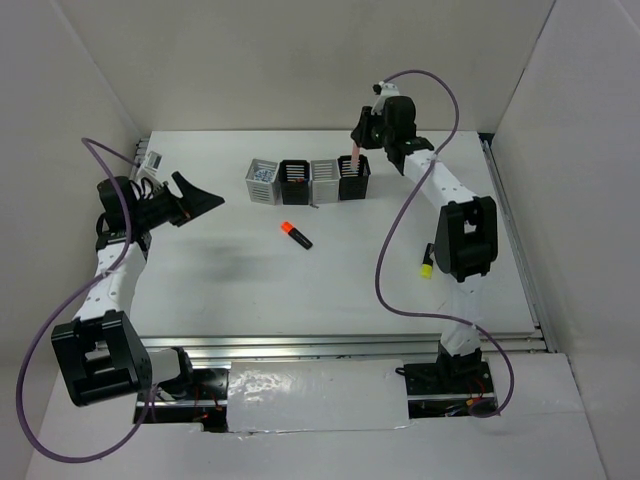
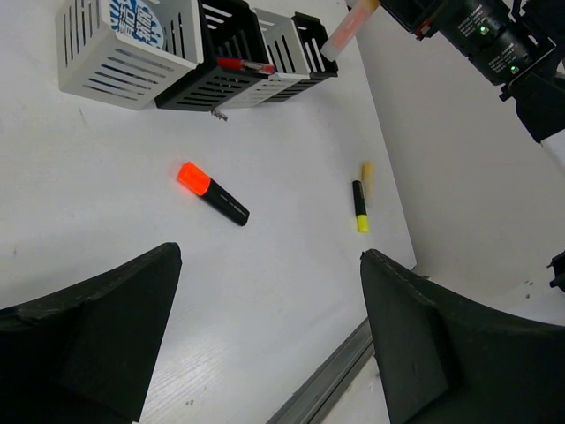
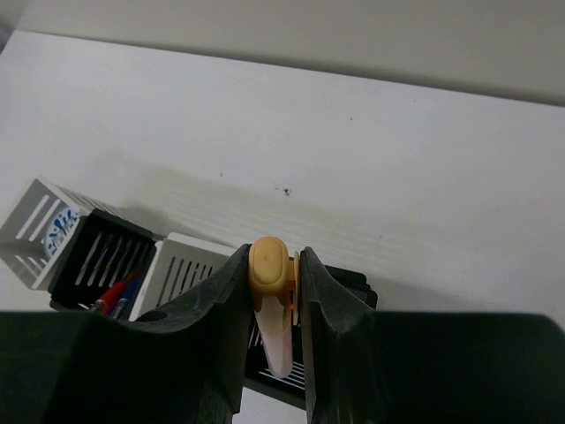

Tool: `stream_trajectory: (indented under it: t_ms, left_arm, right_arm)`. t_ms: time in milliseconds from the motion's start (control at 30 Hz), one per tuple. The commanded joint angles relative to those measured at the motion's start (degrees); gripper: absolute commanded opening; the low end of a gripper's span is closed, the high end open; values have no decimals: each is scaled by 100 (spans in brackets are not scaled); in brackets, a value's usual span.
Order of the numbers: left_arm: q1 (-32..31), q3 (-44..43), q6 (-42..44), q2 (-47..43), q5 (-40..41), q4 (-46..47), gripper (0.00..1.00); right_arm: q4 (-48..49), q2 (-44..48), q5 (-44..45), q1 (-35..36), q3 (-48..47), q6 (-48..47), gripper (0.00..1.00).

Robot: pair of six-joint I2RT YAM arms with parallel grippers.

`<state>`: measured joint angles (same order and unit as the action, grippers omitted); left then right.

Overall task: Sort the stationery into containers
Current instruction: Place the pen in the storage box.

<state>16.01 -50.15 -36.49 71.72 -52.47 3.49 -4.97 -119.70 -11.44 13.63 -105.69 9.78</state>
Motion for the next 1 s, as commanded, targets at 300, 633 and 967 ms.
stream_trajectory:
  t_ms: [300,633,967]
  left_arm:
    - [-10,-144,133,210,44,170,94]
    - [-28,-170,63,228,8,170,91]
    - [-353,-285,880,-185,562,-647,87]
  right_arm:
    - [23,-141,266,-36,101,165,60]
    - [-451,499,19,-123,162,331,62]
    - [-2121,2554,738,-939,1784,226,54]
